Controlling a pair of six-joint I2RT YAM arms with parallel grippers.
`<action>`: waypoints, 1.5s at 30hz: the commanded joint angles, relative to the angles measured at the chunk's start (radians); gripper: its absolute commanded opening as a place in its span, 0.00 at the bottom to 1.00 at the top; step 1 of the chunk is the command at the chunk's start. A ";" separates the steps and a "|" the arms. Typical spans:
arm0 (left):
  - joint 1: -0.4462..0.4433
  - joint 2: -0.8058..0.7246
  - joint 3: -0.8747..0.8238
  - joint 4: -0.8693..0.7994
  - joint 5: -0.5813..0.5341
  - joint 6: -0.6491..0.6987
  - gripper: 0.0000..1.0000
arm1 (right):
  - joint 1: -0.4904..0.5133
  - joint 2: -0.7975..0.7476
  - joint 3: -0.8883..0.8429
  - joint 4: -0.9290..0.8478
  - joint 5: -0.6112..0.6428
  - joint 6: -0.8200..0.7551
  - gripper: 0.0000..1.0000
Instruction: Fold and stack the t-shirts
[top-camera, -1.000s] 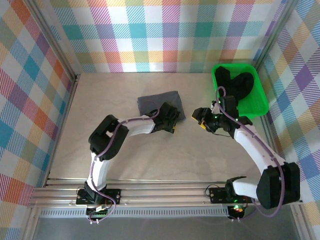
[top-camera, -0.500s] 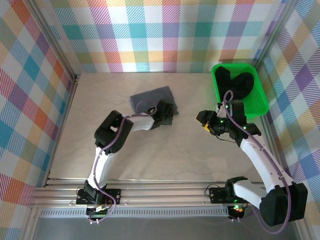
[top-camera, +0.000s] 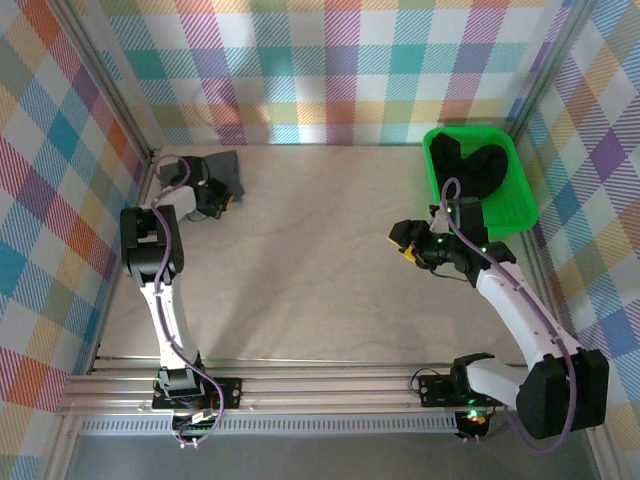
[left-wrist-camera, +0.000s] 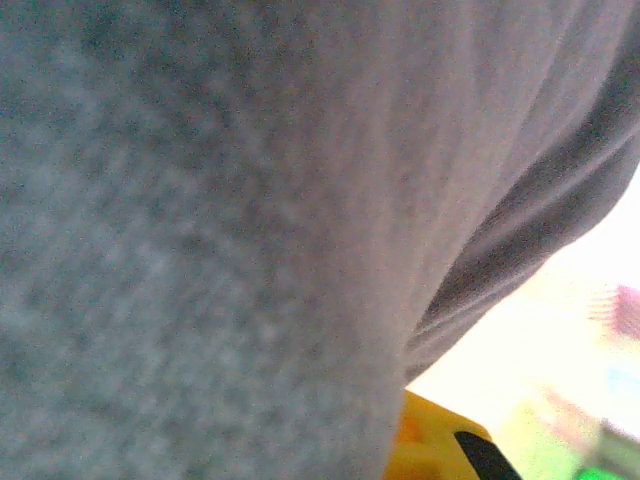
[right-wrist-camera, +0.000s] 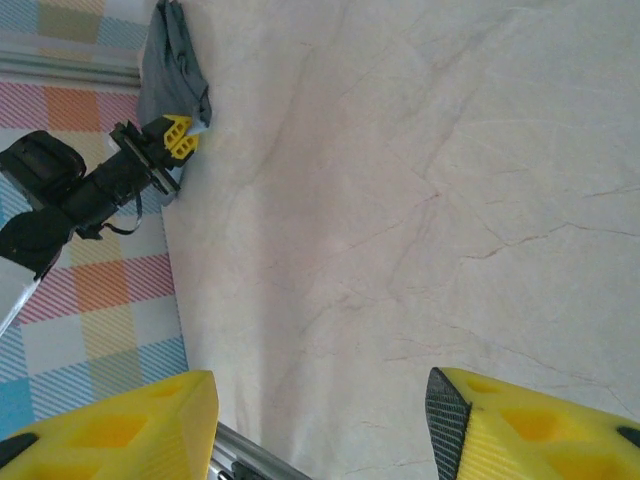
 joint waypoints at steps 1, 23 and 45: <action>0.042 0.067 0.106 -0.229 0.066 0.276 0.00 | -0.005 0.021 0.027 0.080 -0.068 -0.018 0.58; -0.023 -0.355 -0.089 -0.150 -0.195 0.209 1.00 | -0.004 -0.009 0.047 0.313 -0.059 0.127 0.71; -0.184 -1.414 -1.102 0.079 -0.818 0.697 1.00 | -0.001 -0.269 -0.323 0.257 0.916 -0.519 1.00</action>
